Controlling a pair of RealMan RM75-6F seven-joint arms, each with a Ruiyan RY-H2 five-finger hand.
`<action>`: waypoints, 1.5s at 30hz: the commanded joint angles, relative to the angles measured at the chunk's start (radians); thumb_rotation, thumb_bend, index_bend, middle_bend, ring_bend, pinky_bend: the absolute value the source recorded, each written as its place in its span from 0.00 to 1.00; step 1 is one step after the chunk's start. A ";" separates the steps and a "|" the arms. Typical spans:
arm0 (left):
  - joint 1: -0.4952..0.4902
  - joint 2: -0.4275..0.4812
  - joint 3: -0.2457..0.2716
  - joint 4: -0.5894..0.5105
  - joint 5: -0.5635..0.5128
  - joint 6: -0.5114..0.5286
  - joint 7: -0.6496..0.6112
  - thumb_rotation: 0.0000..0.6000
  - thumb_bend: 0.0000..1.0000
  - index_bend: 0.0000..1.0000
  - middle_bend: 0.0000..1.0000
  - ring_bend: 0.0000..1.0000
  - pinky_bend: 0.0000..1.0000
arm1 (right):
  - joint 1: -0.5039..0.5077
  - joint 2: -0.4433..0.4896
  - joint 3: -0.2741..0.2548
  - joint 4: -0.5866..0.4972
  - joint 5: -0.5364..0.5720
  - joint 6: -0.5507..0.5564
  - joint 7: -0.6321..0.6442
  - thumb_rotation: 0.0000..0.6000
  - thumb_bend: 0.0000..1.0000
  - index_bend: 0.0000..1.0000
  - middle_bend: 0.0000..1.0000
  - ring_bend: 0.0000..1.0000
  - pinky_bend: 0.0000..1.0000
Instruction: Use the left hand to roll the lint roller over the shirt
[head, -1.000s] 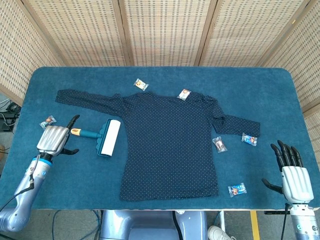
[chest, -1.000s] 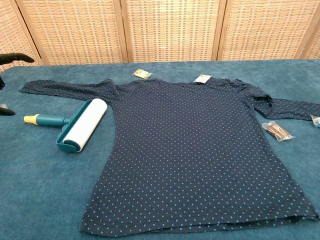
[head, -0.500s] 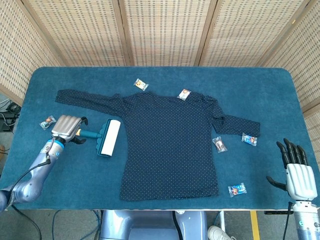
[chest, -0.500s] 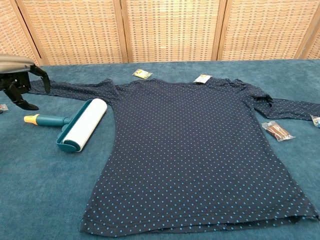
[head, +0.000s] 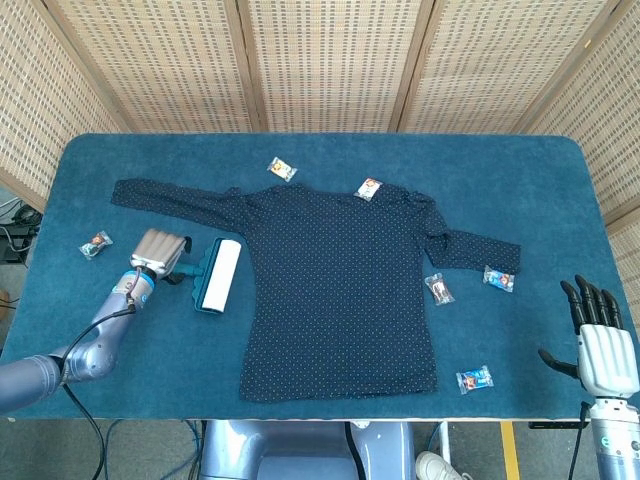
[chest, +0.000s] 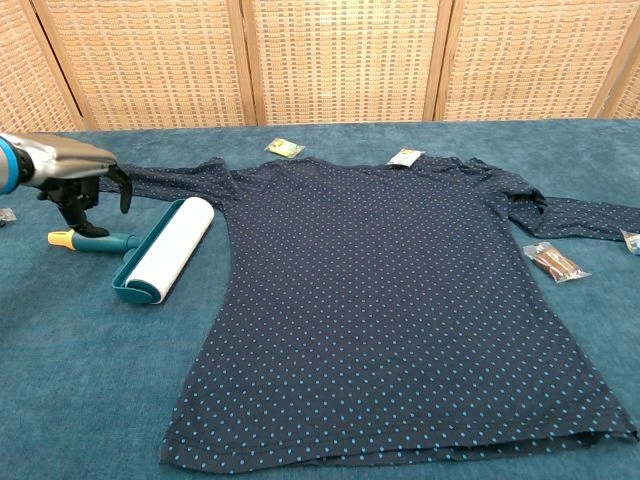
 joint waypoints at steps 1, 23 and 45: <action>-0.010 -0.012 0.014 0.014 0.003 0.005 0.002 1.00 0.33 0.36 0.91 0.81 0.73 | 0.000 0.000 0.001 0.001 0.000 0.001 0.002 1.00 0.14 0.05 0.00 0.00 0.00; -0.007 -0.059 0.079 0.104 0.054 0.016 -0.025 1.00 0.33 0.36 0.91 0.81 0.73 | 0.000 -0.004 -0.001 0.002 0.000 0.000 -0.008 1.00 0.14 0.05 0.00 0.00 0.00; -0.011 -0.161 0.104 0.218 0.089 -0.003 -0.028 1.00 0.86 0.84 0.91 0.81 0.73 | 0.001 -0.019 0.002 0.024 -0.005 0.009 -0.001 1.00 0.14 0.07 0.00 0.00 0.00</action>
